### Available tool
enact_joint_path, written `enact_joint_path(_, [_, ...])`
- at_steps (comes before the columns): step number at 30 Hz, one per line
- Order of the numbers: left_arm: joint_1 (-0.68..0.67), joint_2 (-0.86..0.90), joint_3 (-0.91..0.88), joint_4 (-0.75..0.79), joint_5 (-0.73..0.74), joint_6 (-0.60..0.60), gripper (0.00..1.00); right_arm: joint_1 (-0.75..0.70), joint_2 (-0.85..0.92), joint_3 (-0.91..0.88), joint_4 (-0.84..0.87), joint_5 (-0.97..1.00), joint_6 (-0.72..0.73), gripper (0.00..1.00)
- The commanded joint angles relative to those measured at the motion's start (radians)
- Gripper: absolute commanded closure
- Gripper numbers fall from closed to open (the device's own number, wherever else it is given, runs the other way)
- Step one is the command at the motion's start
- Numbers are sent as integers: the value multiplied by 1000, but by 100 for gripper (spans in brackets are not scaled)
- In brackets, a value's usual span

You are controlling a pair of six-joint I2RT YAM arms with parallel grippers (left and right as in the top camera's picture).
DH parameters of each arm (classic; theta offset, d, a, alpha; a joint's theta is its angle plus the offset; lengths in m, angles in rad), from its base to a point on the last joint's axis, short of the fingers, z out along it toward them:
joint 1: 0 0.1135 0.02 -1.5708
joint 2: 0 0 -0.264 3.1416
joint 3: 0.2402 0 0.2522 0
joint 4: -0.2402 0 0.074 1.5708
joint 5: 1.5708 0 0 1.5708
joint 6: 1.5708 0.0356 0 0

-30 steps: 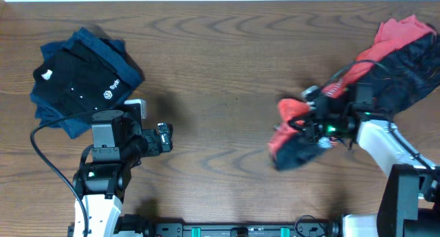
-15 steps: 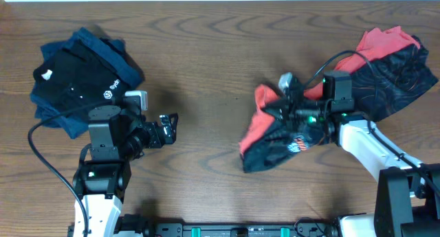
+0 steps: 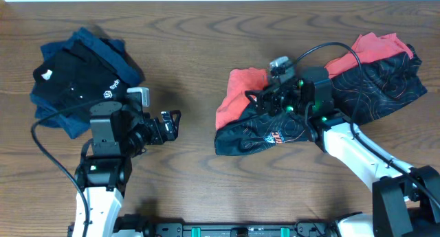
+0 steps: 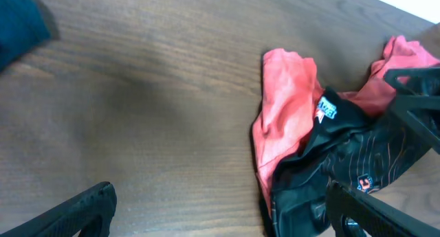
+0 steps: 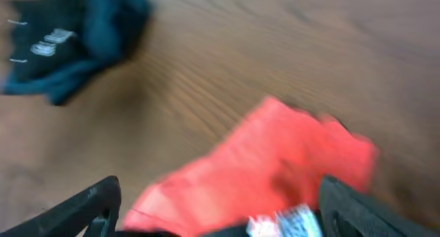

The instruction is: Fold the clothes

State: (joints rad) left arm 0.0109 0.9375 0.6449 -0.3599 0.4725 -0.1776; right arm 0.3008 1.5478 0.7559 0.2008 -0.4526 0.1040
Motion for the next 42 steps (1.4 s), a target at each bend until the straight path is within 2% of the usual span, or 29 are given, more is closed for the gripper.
enact_joint_path(1, [-2, 30, 18, 11, 15, -5, 2, 2, -6, 3, -76, 110, 23, 14])
enact_joint_path(4, [-15, 64, 18, 50, 14, -5, 2, 2, -4, 3, -206, 171, 35, 22])
enact_joint_path(8, [-77, 140, 19, 141, 14, -5, 2, 19, 1, 3, -341, 230, 43, 42])
enact_joint_path(9, [-96, 163, 19, 162, 14, -5, 2, 23, 3, 2, -369, 247, 56, 43])
enact_joint_path(14, [-175, 289, 19, 255, 13, -21, 2, 33, 15, 0, -465, 370, 100, 42])
enact_joint_path(19, [-233, 403, 19, 344, 13, -24, 2, 33, 42, 0, -469, 401, 102, 33])
enact_joint_path(25, [-294, 502, 19, 445, 13, -27, 2, 34, 119, 0, -421, 400, 173, 35])
enact_joint_path(27, [-311, 532, 19, 472, 13, -27, 2, 34, 146, 0, -404, 394, 202, 45])
enact_joint_path(29, [-325, 563, 19, 499, 13, -27, 2, 34, 164, 0, -400, 393, 217, 75])
enact_joint_path(30, [-330, 580, 19, 510, 13, -27, 2, 34, 166, 0, -404, 393, 218, 95])
enact_joint_path(31, [-332, 592, 19, 521, 13, -27, 2, 34, 166, 0, -408, 394, 223, 99])
enact_joint_path(35, [-333, 626, 19, 547, 13, -27, 2, 32, 143, 1, -433, 397, 240, 99])
enact_joint_path(42, [-333, 636, 19, 576, 13, -27, 2, 11, -5, 1, -557, 439, 239, 99])
